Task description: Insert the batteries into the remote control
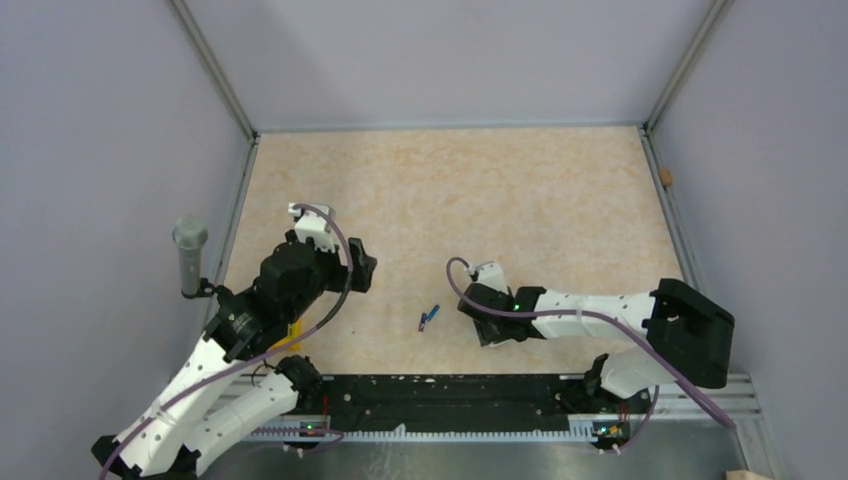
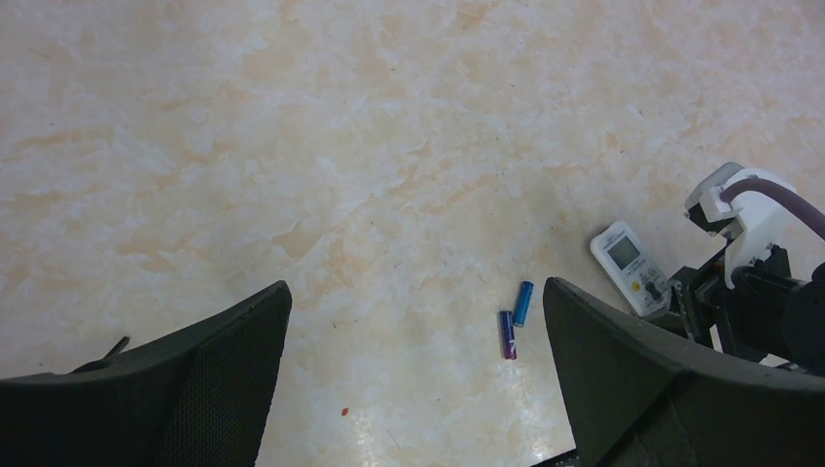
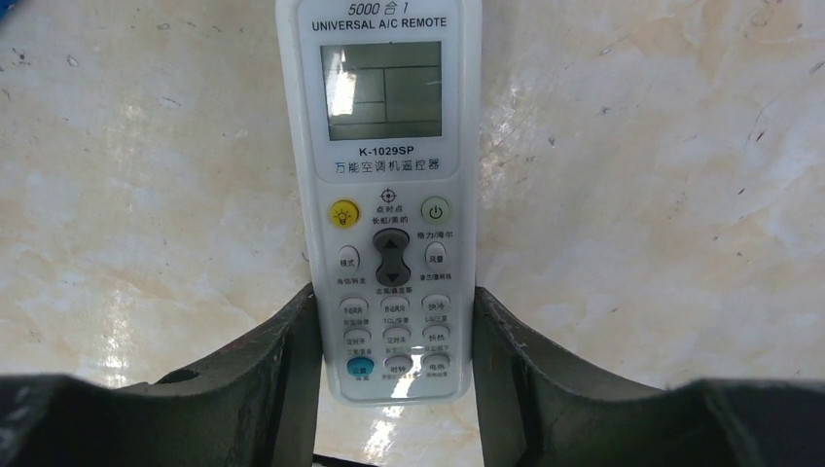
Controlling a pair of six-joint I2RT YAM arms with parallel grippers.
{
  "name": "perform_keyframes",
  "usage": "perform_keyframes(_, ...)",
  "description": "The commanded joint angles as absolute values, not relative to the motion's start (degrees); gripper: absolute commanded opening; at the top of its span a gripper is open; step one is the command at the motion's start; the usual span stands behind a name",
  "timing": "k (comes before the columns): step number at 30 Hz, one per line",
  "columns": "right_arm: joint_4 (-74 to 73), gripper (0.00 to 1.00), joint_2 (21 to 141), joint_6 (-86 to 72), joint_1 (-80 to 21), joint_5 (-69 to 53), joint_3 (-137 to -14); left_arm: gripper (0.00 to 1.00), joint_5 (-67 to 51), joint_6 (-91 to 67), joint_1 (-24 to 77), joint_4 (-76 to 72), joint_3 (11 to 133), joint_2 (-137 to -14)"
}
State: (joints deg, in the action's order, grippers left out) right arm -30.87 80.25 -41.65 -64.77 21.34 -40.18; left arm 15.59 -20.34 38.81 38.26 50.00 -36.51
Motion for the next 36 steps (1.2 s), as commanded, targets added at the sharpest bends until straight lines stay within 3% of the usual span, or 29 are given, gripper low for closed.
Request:
perform_keyframes(1, -31.12, 0.02, 78.56, -42.56, -65.74, 22.62, -40.58, 0.99, 13.33, -22.47, 39.02, 36.46, 49.67, -36.92)
perform_keyframes(17, -30.03, 0.00, 65.02, -38.70, -65.25, 19.19, -41.04, 0.99, 2.34, -32.66, 38.96, 25.80, 43.28, -39.12)
perform_keyframes(29, -18.50, 0.00, 53.78, -35.03, -51.90, -7.39, -40.57, 0.99, -17.44, -40.54, 34.79, 10.68, 37.80, -41.04)
perform_keyframes(36, -8.12, 0.00, 51.88, -38.76, -46.35, -22.67, -39.39, 0.99, -34.36, -54.13, 26.03, -12.23, 28.66, -41.24)
